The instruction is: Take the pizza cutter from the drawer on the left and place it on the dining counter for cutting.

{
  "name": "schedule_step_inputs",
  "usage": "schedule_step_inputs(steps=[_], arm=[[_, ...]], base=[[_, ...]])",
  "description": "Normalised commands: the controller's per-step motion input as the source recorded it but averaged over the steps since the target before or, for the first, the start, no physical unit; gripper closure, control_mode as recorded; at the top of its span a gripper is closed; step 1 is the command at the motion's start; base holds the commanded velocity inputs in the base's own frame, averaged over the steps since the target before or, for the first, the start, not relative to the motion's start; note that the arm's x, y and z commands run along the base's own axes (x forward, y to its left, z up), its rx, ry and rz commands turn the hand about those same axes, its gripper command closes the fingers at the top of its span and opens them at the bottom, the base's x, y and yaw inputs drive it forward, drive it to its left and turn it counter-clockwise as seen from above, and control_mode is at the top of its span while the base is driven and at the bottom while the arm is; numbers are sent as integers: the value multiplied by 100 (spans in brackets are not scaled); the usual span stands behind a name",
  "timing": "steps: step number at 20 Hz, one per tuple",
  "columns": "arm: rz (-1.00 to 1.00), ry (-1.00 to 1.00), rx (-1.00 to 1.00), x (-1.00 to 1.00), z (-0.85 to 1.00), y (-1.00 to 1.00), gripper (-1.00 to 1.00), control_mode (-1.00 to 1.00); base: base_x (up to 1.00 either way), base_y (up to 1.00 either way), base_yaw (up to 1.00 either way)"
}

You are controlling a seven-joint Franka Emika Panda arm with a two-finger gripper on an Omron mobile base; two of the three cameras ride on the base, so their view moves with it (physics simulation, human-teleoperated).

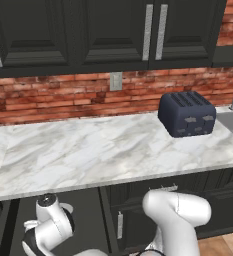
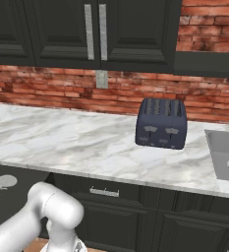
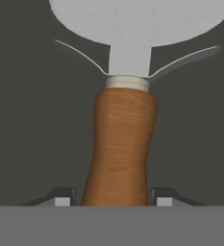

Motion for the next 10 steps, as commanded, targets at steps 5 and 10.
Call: schedule_step_inputs(steps=[5, 10], arm=[[0, 0, 0, -25, 55, -9, 100, -100], [0, 0, 0, -18, 67, -4, 100, -100]], base=[[0, 0, 0], [0, 0, 0]])
